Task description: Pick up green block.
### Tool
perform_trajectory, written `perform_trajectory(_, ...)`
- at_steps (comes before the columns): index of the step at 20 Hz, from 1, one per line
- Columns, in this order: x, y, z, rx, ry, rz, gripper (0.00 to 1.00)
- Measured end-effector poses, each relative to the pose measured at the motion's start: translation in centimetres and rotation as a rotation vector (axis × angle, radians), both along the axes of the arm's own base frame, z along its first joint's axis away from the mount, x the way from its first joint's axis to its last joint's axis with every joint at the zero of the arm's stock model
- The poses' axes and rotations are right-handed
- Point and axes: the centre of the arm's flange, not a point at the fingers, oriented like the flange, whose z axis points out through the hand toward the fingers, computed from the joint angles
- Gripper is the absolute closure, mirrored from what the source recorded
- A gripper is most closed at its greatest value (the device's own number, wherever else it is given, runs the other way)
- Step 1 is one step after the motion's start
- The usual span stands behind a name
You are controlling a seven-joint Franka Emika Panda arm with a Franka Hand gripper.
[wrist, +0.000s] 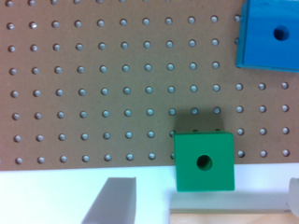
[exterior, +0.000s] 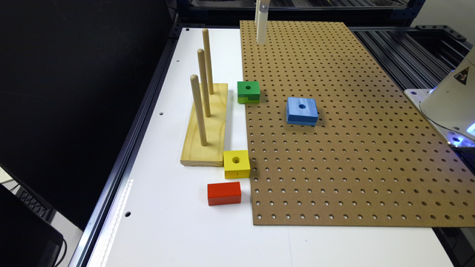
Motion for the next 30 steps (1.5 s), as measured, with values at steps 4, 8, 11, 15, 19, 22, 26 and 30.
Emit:
perform_trajectory(4,0.2,0.0,-0.8,0.000,0.000,0.000,0.00)
perform_trajectory(8,0.2,0.0,-1.1,0.001,0.005,0.000,0.00)
perform_trajectory(11,0.3,0.0,-2.5,0.003,0.011,0.002,0.00)
perform_trajectory(15,0.7,0.4,-4.5,0.004,0.007,0.010,0.00)
perform_trajectory(19,0.9,0.8,-4.6,0.005,0.004,0.016,0.00)
perform_trajectory(22,1.0,1.2,-4.6,0.006,0.004,0.021,0.00)
perform_trajectory(26,1.0,1.3,-4.6,0.007,0.005,0.023,0.00)
perform_trajectory(30,1.0,1.3,-6.8,0.010,0.015,0.023,0.00)
